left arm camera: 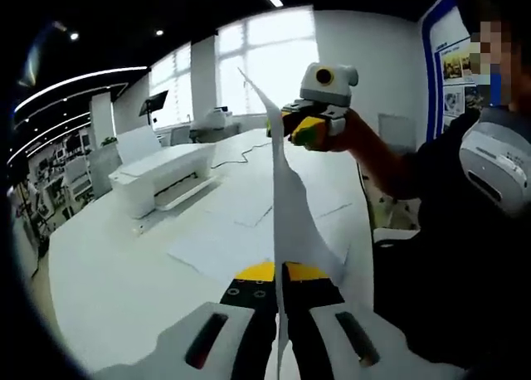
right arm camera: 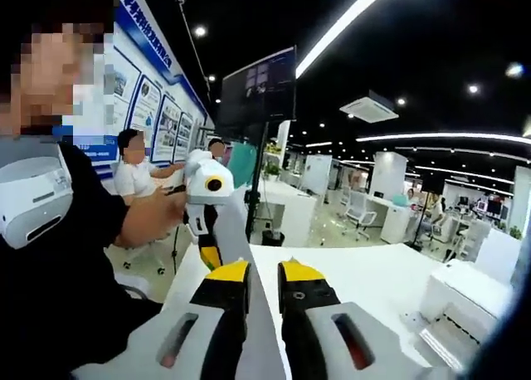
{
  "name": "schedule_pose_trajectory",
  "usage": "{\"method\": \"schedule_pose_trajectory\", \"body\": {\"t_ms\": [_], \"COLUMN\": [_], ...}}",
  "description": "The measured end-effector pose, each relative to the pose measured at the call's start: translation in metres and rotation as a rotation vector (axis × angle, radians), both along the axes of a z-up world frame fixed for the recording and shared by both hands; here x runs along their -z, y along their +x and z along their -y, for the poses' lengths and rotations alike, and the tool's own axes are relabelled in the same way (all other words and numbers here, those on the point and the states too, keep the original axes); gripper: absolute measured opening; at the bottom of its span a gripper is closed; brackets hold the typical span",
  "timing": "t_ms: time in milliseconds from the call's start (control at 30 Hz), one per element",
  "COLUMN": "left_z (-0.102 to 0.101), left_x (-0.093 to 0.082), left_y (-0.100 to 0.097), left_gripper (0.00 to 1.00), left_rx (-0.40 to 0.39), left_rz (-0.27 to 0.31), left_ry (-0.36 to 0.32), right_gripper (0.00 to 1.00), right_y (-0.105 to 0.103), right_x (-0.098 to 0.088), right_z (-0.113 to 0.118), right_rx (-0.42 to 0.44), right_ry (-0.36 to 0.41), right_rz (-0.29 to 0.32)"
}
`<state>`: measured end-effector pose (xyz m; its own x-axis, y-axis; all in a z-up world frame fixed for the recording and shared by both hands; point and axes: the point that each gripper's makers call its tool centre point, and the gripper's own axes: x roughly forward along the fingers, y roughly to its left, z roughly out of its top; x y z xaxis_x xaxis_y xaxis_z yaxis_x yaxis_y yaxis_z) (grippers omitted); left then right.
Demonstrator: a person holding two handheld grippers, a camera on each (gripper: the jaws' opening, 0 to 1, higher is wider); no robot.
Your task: Organize the stack of printing papers by aligning and flattening the scattered papers on the table
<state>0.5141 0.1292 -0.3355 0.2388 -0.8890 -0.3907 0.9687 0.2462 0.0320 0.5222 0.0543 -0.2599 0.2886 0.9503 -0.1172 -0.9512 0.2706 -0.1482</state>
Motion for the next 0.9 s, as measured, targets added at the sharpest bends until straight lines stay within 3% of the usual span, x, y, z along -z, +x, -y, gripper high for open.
{"method": "schedule_pose_trajectory", "body": {"t_ms": [67, 367, 900], "left_z": [-0.002, -0.01, -0.018], "left_x": [-0.001, -0.005, -0.007], "left_y": [0.001, 0.013, 0.021], "left_gripper": [0.06, 0.06, 0.06], "left_rx": [-0.004, -0.036, -0.059], "left_rz": [0.002, -0.015, -0.073], "left_ry": [-0.014, -0.097, -0.225], "right_gripper": [0.13, 0.14, 0.15], "right_y": [-0.004, -0.005, 0.012], "right_x": [-0.001, 0.002, -0.002], "right_z": [0.002, 0.015, 0.057], "right_rx": [-0.022, -0.015, 0.11], "right_ry": [0.021, 0.049, 0.117], "right_rz": [-0.038, -0.066, -0.036]}}
